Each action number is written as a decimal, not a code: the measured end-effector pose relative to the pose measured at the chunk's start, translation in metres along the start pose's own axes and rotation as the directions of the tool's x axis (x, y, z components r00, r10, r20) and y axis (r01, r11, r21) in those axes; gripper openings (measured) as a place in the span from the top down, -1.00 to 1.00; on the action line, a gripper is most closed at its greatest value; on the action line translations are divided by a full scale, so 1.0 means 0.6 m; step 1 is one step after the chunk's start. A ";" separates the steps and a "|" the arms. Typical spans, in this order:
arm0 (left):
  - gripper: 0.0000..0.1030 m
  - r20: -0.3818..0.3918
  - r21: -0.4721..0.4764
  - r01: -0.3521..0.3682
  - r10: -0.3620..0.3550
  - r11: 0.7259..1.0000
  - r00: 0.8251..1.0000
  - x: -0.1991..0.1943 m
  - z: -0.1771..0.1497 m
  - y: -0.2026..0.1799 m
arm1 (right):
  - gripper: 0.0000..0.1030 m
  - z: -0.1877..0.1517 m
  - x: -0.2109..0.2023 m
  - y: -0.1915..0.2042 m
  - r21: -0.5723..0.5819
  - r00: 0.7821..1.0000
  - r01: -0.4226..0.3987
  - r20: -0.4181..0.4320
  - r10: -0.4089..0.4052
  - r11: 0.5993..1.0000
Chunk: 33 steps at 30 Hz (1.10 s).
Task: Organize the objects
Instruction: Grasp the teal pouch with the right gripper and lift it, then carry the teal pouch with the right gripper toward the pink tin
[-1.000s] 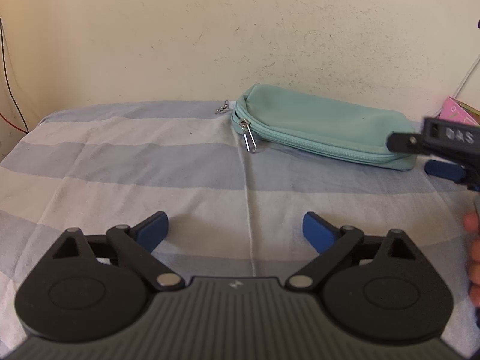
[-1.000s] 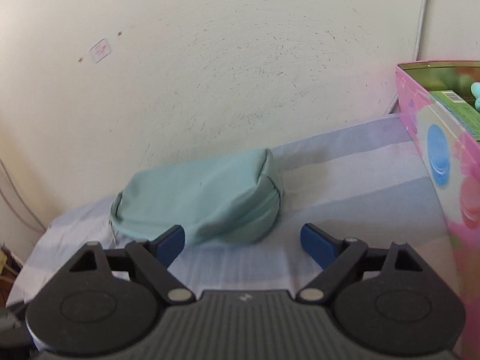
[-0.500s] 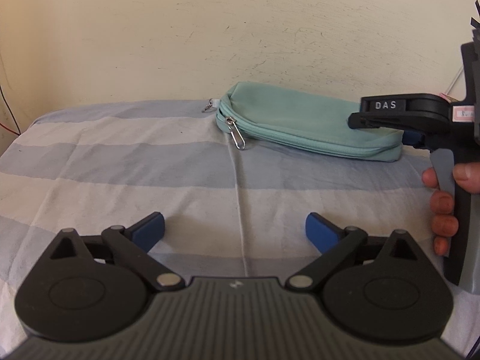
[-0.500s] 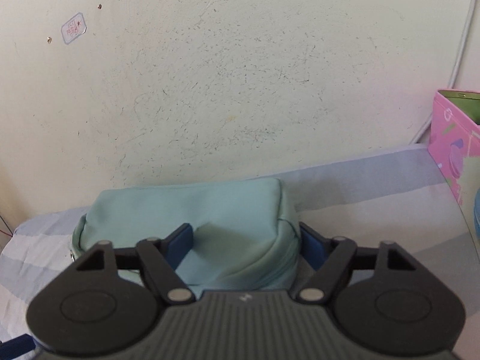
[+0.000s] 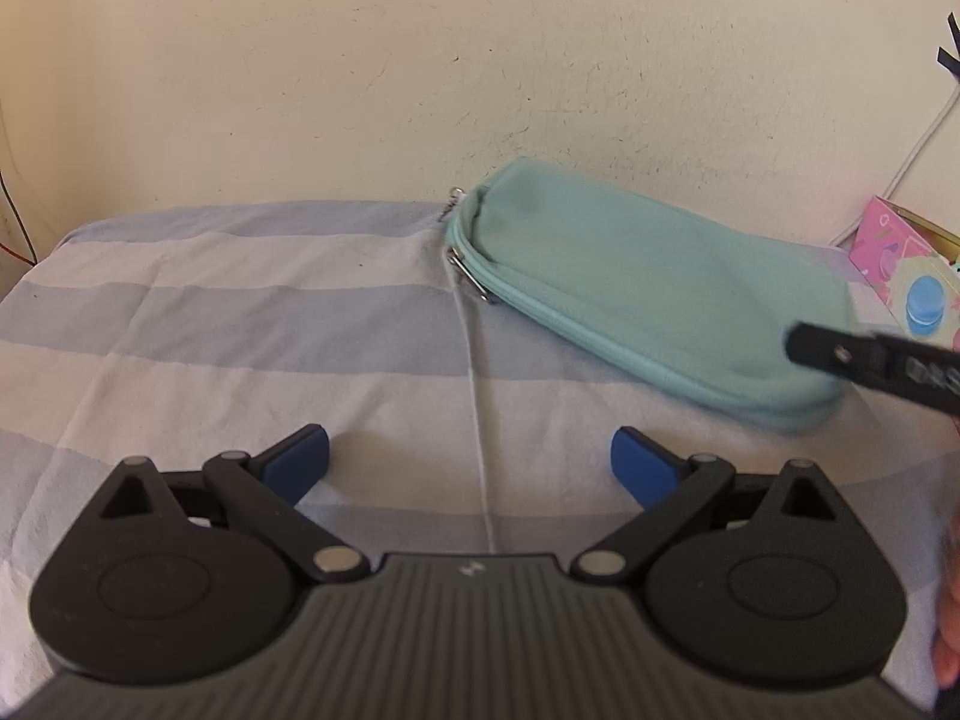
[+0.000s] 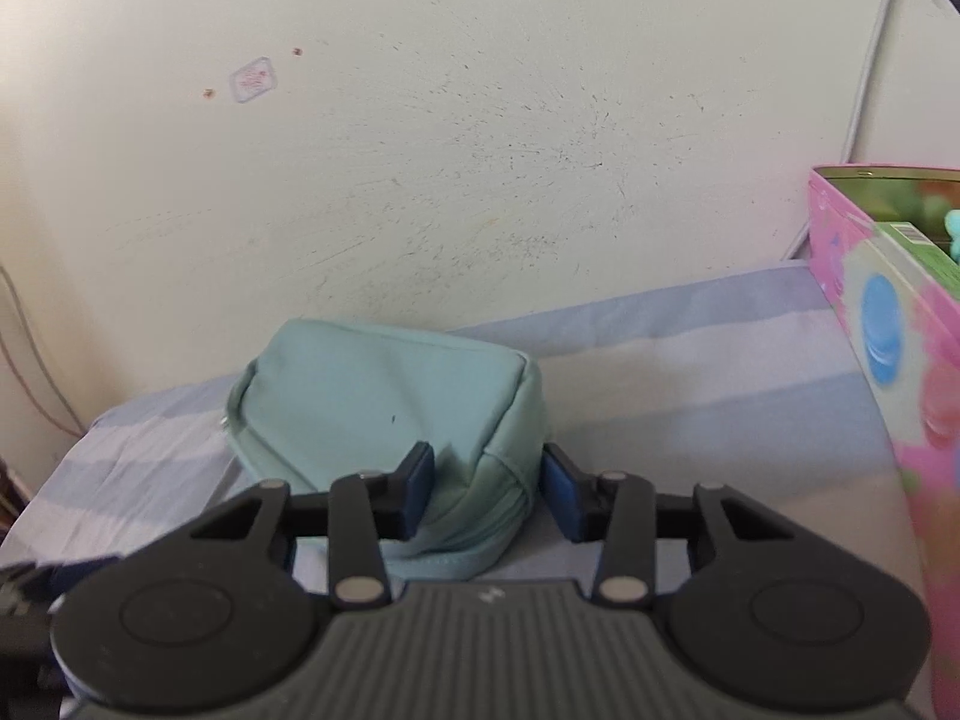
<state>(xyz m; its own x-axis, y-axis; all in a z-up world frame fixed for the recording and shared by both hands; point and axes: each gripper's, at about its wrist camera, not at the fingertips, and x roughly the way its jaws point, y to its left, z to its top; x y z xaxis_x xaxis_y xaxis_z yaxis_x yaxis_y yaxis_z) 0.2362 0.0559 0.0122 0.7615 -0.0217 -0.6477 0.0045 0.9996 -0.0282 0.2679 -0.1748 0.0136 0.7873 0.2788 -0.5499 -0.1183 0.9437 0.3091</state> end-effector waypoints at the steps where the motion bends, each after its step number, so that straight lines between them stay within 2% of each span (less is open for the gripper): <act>1: -0.96 0.001 -0.003 0.002 -0.002 1.000 1.000 -0.001 -0.001 0.001 | 0.27 -0.009 -0.014 -0.006 0.006 1.000 -0.009 0.000 0.009 1.000; 10: -0.96 0.009 -0.017 0.000 0.000 1.000 1.000 -0.006 -0.004 0.003 | 0.29 -0.071 -0.148 -0.064 0.040 0.997 -0.076 -0.015 0.077 0.996; 17: -0.96 0.010 -0.012 -0.009 0.009 1.000 1.000 -0.003 -0.002 -0.002 | 0.31 -0.118 -0.250 -0.115 0.042 0.997 -0.075 -0.014 0.076 0.996; 25: -0.96 0.025 0.013 -0.068 0.067 0.998 0.997 -0.010 -0.009 -0.010 | 0.33 -0.154 -0.352 -0.198 0.088 1.000 -0.012 0.006 0.012 0.996; 30: -0.96 0.032 0.032 -0.102 0.101 0.994 0.994 -0.010 -0.010 -0.015 | 0.36 -0.169 -0.405 -0.253 0.101 0.997 0.066 0.034 -0.070 0.993; 33: -0.96 0.030 0.031 -0.116 0.115 0.993 0.993 -0.008 -0.009 -0.016 | 0.40 -0.173 -0.426 -0.277 0.095 0.988 0.134 0.069 -0.141 0.986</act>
<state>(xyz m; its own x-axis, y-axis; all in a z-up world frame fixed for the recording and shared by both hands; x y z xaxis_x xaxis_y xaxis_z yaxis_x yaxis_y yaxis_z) 0.2286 0.0464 0.0115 0.7762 0.0940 -0.6234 -0.0635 0.9954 0.0710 0.0235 -0.3845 0.0223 0.8357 0.1304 -0.5334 0.0462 0.9513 0.3049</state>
